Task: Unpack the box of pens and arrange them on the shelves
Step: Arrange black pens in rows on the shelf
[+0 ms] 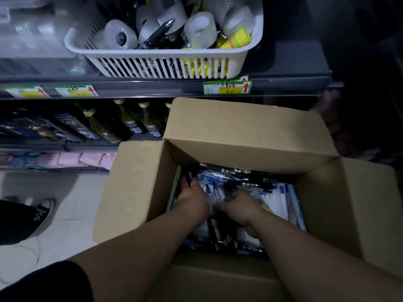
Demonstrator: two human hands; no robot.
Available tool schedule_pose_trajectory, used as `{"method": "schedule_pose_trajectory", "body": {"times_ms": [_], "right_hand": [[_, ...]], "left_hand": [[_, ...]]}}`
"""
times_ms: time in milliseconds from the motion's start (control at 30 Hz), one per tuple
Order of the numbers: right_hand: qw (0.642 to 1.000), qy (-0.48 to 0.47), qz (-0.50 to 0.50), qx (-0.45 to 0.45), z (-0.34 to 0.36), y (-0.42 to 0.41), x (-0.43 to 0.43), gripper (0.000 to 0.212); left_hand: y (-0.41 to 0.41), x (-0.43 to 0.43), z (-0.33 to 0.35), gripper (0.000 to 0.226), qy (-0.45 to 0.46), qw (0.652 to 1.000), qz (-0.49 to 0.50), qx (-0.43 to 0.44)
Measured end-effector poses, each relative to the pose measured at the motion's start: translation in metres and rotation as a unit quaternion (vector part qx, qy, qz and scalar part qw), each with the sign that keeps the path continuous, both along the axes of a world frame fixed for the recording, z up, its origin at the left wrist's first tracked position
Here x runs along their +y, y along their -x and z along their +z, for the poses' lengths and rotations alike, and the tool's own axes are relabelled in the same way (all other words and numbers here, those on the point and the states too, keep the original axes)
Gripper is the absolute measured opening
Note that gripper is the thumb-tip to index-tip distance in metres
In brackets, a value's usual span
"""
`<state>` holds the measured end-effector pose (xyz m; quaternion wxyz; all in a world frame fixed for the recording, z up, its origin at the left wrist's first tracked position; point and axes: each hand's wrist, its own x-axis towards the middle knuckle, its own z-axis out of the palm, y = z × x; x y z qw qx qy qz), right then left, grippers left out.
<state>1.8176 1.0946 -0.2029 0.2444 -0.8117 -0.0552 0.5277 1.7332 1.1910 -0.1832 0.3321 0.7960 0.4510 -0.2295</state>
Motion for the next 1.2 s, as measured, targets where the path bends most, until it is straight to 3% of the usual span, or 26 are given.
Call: {"method": "schedule_pose_trajectory", "body": {"times_ms": [67,233,333,433,600,767,933,1067,1200], "right_hand": [[0.998,-0.014,-0.033,0.055,0.003,0.0,0.002,0.051],[0.987,-0.029,-0.067,0.142,0.006,-0.002,0.003,0.031],[0.985,-0.042,-0.077,0.149,0.001,-0.002,0.0,0.036],[0.984,-0.053,-0.085,0.15,-0.001,-0.002,0.0,0.021],[0.967,-0.08,-0.128,0.206,-0.007,-0.001,0.001,0.025],[0.965,-0.093,-0.121,0.215,-0.009,-0.002,-0.006,0.017],[0.964,-0.101,-0.111,0.221,0.007,-0.006,-0.014,0.024],[0.959,-0.124,-0.12,0.225,0.03,-0.009,-0.027,0.005],[0.967,-0.14,-0.096,0.188,0.052,-0.018,-0.041,0.005]], "left_hand": [[0.002,0.003,0.004,0.064,0.02,1.0,0.017,-0.01],[0.007,0.008,-0.001,0.053,0.056,0.993,0.078,-0.07],[0.005,0.008,0.006,0.06,0.073,0.987,0.113,-0.085],[0.001,0.007,0.006,0.062,0.092,0.983,0.135,-0.078],[-0.001,0.008,-0.002,0.045,0.111,0.971,0.195,-0.086],[0.005,0.004,-0.004,0.044,0.153,0.946,0.259,-0.117],[0.009,0.004,0.009,0.047,0.19,0.926,0.295,-0.144],[0.013,0.0,0.028,0.045,0.22,0.897,0.342,-0.171],[0.013,-0.006,0.044,0.042,0.257,0.864,0.375,-0.217]]}}
